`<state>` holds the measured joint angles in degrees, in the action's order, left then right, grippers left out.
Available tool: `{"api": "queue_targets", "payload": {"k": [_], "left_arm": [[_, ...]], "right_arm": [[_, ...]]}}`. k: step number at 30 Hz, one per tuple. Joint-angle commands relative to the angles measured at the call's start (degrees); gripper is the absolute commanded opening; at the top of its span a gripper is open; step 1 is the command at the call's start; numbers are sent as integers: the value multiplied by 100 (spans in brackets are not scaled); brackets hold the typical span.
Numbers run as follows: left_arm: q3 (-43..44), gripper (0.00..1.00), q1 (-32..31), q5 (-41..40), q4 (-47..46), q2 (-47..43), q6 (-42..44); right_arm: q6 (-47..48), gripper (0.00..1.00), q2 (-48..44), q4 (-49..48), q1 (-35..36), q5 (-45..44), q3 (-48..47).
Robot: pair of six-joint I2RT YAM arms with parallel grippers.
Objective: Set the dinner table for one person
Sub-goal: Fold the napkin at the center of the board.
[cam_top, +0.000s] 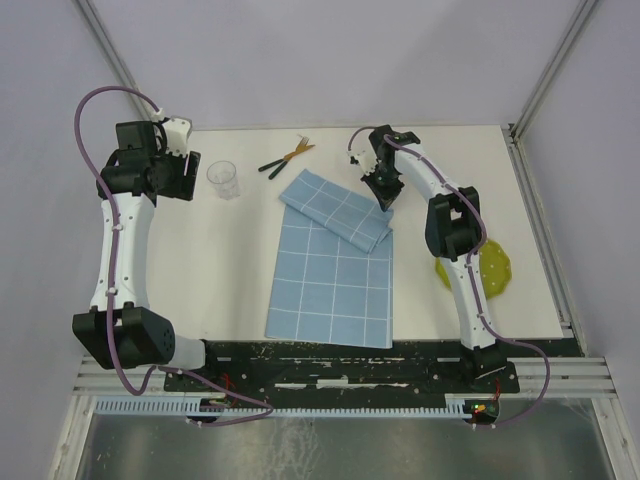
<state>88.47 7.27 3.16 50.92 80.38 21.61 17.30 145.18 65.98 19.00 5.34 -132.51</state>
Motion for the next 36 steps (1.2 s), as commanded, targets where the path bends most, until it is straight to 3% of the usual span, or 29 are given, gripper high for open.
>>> {"api": "queue_targets", "payload": {"k": [1, 8, 16, 36], "left_arm": [[301, 73, -26, 88, -51, -111, 195], [322, 72, -42, 216, -47, -85, 152], [337, 72, -86, 332, -128, -42, 84], [230, 71, -147, 481, -258, -228, 64]], "right_arm": [[-161, 2, -6, 34, 8, -339, 152], [-82, 2, -716, 421, 26, 138, -148], [162, 2, -1845, 622, 337, 201, 565], [320, 2, -3037, 1646, 1348, 551, 1406]]}}
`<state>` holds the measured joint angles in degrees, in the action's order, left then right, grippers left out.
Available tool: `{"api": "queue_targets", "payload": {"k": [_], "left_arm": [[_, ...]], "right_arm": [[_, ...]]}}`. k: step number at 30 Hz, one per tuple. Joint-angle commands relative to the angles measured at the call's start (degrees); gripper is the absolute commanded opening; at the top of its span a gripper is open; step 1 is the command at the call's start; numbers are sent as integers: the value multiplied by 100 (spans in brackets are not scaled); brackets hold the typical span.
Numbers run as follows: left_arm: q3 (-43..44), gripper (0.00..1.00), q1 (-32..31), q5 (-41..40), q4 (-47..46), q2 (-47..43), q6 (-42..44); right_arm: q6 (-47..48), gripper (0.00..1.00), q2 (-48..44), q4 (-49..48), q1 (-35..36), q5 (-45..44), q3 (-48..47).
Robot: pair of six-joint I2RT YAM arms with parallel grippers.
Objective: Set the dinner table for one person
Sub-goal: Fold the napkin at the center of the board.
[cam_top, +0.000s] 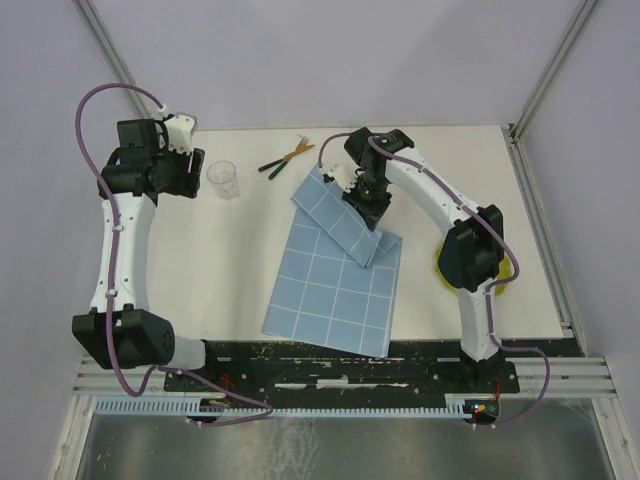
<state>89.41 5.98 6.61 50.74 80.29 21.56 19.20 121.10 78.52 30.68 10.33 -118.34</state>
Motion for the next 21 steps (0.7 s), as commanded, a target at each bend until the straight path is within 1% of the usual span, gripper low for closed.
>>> {"api": "queue_targets", "payload": {"k": [1, 6, 11, 18, 21], "left_arm": [[118, 71, -22, 138, -257, -240, 68], [0, 71, -23, 133, -335, -318, 91], [-107, 71, -18, 112, -406, -389, 132], [-203, 71, -18, 142, -459, -469, 155], [-221, 71, -18, 167, -464, -455, 147]], "right_arm": [[142, 2, -657, 449, 209, 60, -32], [247, 2, -734, 853, 484, 146, -231], [388, 2, -989, 1105, 815, 57, -24], [738, 2, -1326, 1319, 838, -529, -8], [753, 2, -1311, 1465, 843, -537, -113]]}}
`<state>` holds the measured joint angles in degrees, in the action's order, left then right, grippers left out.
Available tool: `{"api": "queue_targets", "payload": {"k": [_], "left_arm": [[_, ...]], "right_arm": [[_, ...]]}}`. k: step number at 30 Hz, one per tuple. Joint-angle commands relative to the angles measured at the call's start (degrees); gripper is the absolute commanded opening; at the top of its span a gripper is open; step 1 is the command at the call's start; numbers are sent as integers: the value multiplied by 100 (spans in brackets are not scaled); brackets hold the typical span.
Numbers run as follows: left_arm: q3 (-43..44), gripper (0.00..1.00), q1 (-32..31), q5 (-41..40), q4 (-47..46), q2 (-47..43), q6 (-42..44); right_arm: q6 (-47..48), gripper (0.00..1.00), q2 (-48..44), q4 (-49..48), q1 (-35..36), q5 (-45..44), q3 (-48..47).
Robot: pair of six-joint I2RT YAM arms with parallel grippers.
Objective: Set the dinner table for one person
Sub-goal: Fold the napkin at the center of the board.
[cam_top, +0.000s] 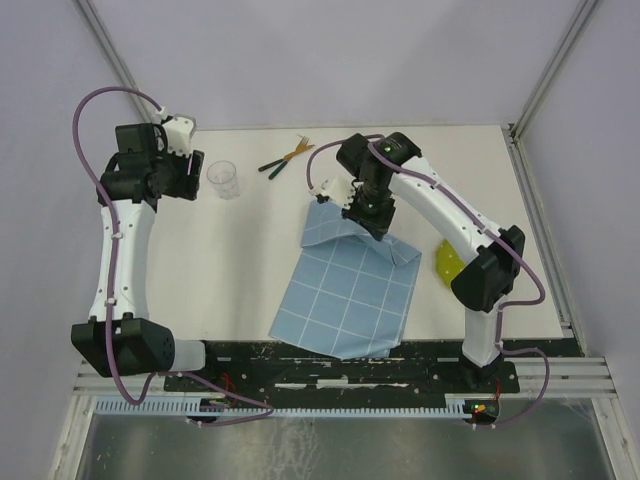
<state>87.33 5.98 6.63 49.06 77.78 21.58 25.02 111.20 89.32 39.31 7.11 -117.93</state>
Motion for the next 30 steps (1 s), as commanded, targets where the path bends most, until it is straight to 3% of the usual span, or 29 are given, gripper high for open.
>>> {"api": "queue_targets", "payload": {"k": [1, 11, 17, 30], "left_arm": [[-14, 71, -20, 171, -292, -203, 143], [20, 71, -22, 239, -335, -100, 149], [65, 71, -28, 239, -337, -132, 204], [89, 71, -87, 437, -418, 49, 259]], "right_arm": [[155, 2, -323, 433, -20, -169, -179], [-114, 2, 39, 32, -7, -406, -394], [-320, 2, 377, 309, 109, 42, -899], [-192, 2, -406, 607, 534, 527, 454]]}}
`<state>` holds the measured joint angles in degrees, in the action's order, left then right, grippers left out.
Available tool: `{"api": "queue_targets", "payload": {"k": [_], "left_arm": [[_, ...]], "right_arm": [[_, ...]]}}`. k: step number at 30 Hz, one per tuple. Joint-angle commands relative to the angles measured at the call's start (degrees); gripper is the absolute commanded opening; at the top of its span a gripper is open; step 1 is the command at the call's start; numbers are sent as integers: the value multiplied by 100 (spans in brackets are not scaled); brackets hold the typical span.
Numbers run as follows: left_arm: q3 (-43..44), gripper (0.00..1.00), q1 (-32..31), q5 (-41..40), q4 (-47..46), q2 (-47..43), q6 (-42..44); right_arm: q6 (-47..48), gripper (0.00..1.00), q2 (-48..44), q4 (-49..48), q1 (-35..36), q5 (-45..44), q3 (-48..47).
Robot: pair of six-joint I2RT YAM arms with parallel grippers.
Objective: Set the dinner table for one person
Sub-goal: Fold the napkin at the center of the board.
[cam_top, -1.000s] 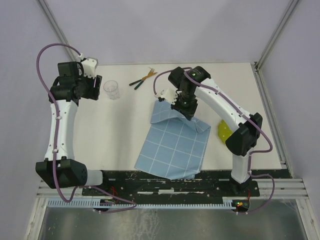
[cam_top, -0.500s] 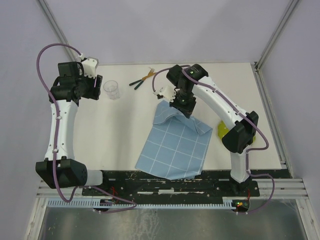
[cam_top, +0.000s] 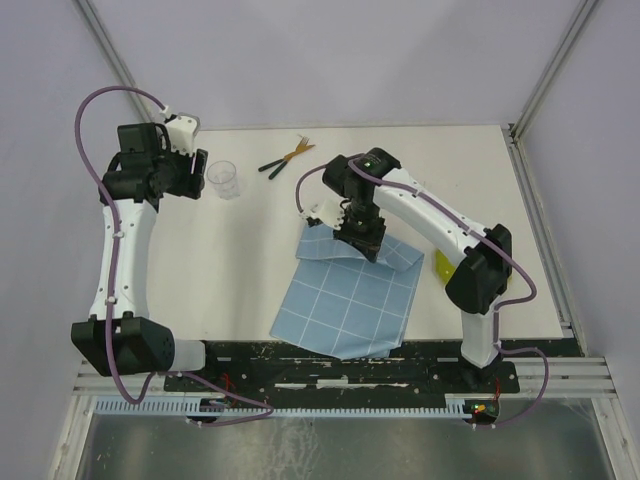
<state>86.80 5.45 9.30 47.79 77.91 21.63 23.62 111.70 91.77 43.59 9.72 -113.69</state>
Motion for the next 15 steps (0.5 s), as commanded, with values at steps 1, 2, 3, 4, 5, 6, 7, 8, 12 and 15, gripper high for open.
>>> {"api": "queue_targets", "payload": {"k": [1, 2, 3, 4, 5, 6, 7, 8, 12, 15], "left_arm": [[169, 71, -42, 189, -295, 57, 248], [197, 71, -48, 200, -296, 105, 241], [225, 71, -57, 208, -295, 130, 233], [251, 71, -60, 212, -296, 158, 230], [270, 71, -66, 220, -305, 177, 228], [277, 71, -62, 221, -312, 188, 228], [265, 71, -62, 217, -320, 196, 228], [254, 71, -70, 221, -327, 198, 232], [220, 71, -76, 195, -324, 202, 275], [223, 71, -82, 184, -323, 220, 294]], "right_arm": [[-38, 2, -463, 393, 124, 272, -4], [-12, 2, -472, 465, 130, 286, -54], [15, 2, -474, 539, 136, 310, -116], [43, 2, -474, 605, 139, 349, -177], [85, 2, -467, 699, 145, 414, -241], [158, 2, -453, 801, 151, 522, -297], [216, 2, -460, 869, 162, 652, -321], [264, 2, -481, 908, 173, 801, -317], [462, 2, -753, 916, 412, 966, -54], [509, 2, -968, 916, 637, 860, 217]]}}
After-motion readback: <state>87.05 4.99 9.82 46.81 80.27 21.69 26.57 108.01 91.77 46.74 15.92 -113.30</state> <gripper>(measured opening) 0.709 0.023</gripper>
